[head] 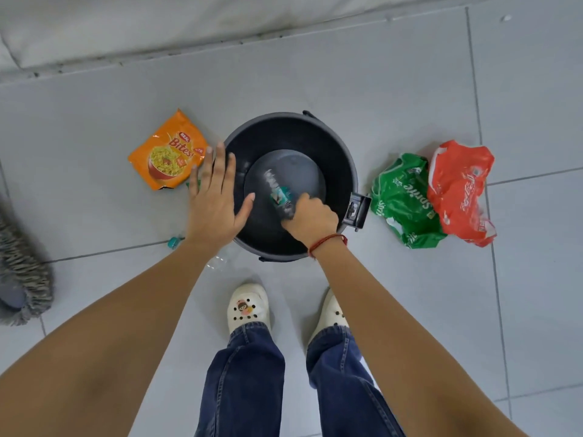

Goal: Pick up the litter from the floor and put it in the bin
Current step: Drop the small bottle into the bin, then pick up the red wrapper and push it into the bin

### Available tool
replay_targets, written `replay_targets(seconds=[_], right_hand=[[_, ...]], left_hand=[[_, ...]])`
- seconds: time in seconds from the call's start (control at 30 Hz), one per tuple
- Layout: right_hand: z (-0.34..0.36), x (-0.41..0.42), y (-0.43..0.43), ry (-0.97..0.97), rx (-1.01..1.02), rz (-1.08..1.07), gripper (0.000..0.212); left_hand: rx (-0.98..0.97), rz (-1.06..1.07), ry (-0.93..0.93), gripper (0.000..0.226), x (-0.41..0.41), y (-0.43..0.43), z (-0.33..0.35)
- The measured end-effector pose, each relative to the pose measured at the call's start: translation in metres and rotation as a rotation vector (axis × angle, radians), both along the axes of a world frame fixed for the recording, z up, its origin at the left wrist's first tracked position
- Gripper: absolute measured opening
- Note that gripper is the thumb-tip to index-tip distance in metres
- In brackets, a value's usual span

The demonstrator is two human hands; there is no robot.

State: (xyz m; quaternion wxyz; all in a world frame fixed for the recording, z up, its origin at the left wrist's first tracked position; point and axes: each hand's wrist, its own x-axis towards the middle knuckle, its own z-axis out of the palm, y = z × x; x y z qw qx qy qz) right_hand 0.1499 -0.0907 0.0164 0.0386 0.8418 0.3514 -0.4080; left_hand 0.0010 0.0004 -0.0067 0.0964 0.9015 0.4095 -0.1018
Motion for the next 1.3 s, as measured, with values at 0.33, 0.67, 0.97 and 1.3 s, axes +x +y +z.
replay_targets(seconds=[0.33, 0.67, 0.97, 1.3], right_hand=[[-0.018, 0.144, -0.050, -0.428, 0.154, -0.268, 0.029], [-0.086, 0.178, -0.112, -0.474, -0.375, -0.181, 0.033], [-0.013, 0.154, -0.105, -0.699, 0.303, -0.289, 0.030], [0.089, -0.001, -0.055, -0.233, 1.009, -0.114, 0.049]], left_hand=[[0.015, -0.012, -0.021, 0.073, -0.001, 0.001, -0.003], [0.028, -0.021, -0.105, 0.070, -0.004, 0.001, -0.008], [-0.031, 0.003, -0.057, 0.077, -0.001, 0.001, 0.001], [-0.061, 0.048, -0.167, 0.061, -0.003, 0.005, 0.005]])
